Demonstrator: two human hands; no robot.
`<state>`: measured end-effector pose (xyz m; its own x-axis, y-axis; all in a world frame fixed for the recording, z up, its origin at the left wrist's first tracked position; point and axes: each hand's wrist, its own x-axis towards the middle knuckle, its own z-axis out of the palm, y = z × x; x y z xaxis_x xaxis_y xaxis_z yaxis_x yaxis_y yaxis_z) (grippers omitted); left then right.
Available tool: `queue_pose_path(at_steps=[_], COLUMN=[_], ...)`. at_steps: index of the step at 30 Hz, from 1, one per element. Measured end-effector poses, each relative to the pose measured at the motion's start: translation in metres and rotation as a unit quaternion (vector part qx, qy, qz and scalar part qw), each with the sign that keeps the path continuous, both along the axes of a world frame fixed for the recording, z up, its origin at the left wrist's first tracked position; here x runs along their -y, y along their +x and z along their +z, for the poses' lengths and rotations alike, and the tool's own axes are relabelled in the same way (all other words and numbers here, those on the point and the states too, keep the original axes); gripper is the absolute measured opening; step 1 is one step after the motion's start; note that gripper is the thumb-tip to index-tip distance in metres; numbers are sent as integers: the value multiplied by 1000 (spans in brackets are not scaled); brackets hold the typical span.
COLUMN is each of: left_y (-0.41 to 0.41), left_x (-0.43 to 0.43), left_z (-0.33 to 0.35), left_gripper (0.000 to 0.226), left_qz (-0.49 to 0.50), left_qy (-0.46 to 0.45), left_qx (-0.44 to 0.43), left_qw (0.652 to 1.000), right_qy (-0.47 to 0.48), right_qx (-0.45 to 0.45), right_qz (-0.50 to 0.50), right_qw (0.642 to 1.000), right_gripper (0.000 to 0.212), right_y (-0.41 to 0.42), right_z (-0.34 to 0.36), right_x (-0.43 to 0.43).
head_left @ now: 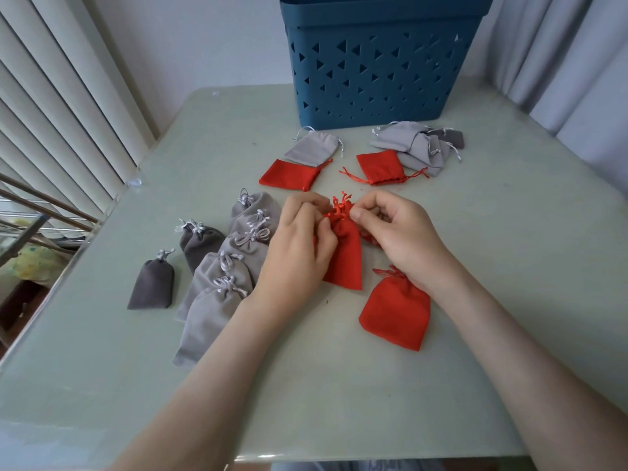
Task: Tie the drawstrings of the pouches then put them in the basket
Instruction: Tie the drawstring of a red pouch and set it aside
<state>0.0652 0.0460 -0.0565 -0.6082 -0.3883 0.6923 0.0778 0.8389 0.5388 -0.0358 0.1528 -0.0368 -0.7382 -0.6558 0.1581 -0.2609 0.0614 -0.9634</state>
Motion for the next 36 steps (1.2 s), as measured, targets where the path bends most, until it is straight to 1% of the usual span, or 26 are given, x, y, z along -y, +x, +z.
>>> queue_pose_path(at_steps=[2, 4, 5, 7, 10, 13, 15, 18, 20, 23, 25, 26, 30, 32, 34, 36], left_y=[-1, -3, -4, -5, -6, -9, -18, -38, -52, -65, -70, -72, -75, -75, -76, -75], left_x=[2, 4, 4, 7, 13, 15, 14, 11, 10, 6, 5, 6, 9, 10, 9, 7], left_z=[-2, -5, -6, -10, -8, 4, 17, 33, 37, 36, 34, 33, 28, 26, 25, 27], left_gripper=[16, 12, 10, 13, 16, 30, 35, 32, 28, 27, 28, 28, 27, 27, 29, 33], left_qz=[10, 23, 28, 32, 33, 57, 79, 93, 88, 83, 83, 84, 81, 75, 71, 69], left_qy=[17, 31, 32, 34, 43, 45, 37, 23, 12, -6, -15, -14, 6, 20, 34, 50], left_qx=[14, 51, 70, 103, 181, 241, 250, 254, 267, 289, 301, 306, 310, 303, 282, 264], left_qw=[1000, 998, 997, 994, 982, 968, 964, 963, 960, 954, 950, 948, 947, 950, 956, 961], right_qy=[2, 7, 18, 51, 73, 100, 130, 205, 244, 330, 381, 387, 361, 335, 280, 195], right_qx=[8, 22, 32, 41, 41, 12, -48, -155, -193, -226, -228, -234, -313, -339, -341, -314], right_qz=[-4, 0, 8, 20, -15, -47, -68, -124, -144, -138, -141, -151, -186, -193, -207, -209], right_qw=[1000, 1000, 999, 998, 996, 994, 988, 958, 939, 906, 885, 879, 858, 857, 873, 906], right_gripper=[17, 19, 19, 19, 14, 24, 25, 32, 41, 49, 48, 45, 26, 22, 21, 19], right_y=[-1, -3, -5, -9, -19, -32, -45, -76, -99, -122, -124, -124, -123, -122, -119, -112], right_z=[-1, -1, -1, -5, -10, -8, -2, 2, 0, -11, -16, -18, -23, -24, -18, -5], right_x=[1, -1, -2, -5, -9, -10, -8, -1, 6, 18, 24, 27, 33, 32, 32, 29])
